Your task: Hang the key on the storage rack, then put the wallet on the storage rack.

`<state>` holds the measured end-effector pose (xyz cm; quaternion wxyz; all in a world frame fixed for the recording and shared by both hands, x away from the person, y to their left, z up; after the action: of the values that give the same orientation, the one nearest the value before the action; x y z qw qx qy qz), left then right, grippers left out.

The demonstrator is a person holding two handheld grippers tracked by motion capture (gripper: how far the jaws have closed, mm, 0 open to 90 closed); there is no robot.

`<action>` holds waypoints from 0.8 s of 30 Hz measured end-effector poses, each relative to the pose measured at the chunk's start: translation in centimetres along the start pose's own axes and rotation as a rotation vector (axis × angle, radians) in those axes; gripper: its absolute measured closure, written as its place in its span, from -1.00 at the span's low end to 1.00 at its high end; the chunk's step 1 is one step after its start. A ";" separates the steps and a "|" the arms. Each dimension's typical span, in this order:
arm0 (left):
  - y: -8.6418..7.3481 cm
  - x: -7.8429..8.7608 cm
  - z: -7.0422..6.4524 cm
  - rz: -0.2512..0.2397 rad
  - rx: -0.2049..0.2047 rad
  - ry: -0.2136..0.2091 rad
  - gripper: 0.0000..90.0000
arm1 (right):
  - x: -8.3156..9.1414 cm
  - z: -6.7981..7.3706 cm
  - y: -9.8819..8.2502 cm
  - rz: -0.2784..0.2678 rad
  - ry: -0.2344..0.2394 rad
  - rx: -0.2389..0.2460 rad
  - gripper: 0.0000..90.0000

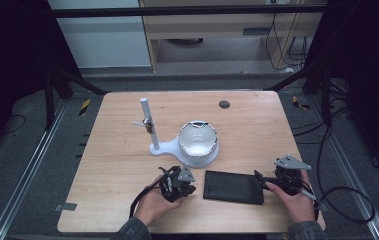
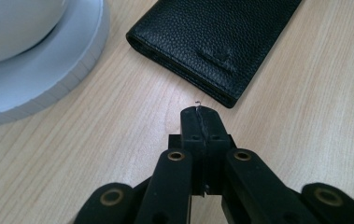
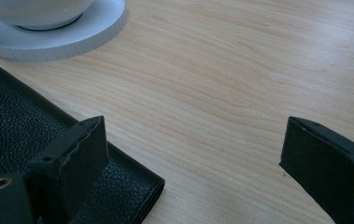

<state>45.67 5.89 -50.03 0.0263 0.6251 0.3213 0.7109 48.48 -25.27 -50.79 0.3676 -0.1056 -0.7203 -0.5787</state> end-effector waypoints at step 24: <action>0.2 -1.5 -1.3 0.027 -0.030 -0.034 1.00 | -0.2 -0.1 -0.1 0.015 0.011 -0.002 -0.80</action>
<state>44.94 4.52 -51.22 0.0317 0.6408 0.3016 0.7053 48.63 -25.33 -50.97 0.3757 -0.1083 -0.7170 -0.5771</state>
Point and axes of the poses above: each handheld gripper's, and its own axes: x roughly backward along the jaws, y roughly out of its top, z roughly to its left, the point moved 5 cm from there along -x, roughly forward along the jaws, and after that the axes turned 7 degrees about z, right-handed, at the moved point
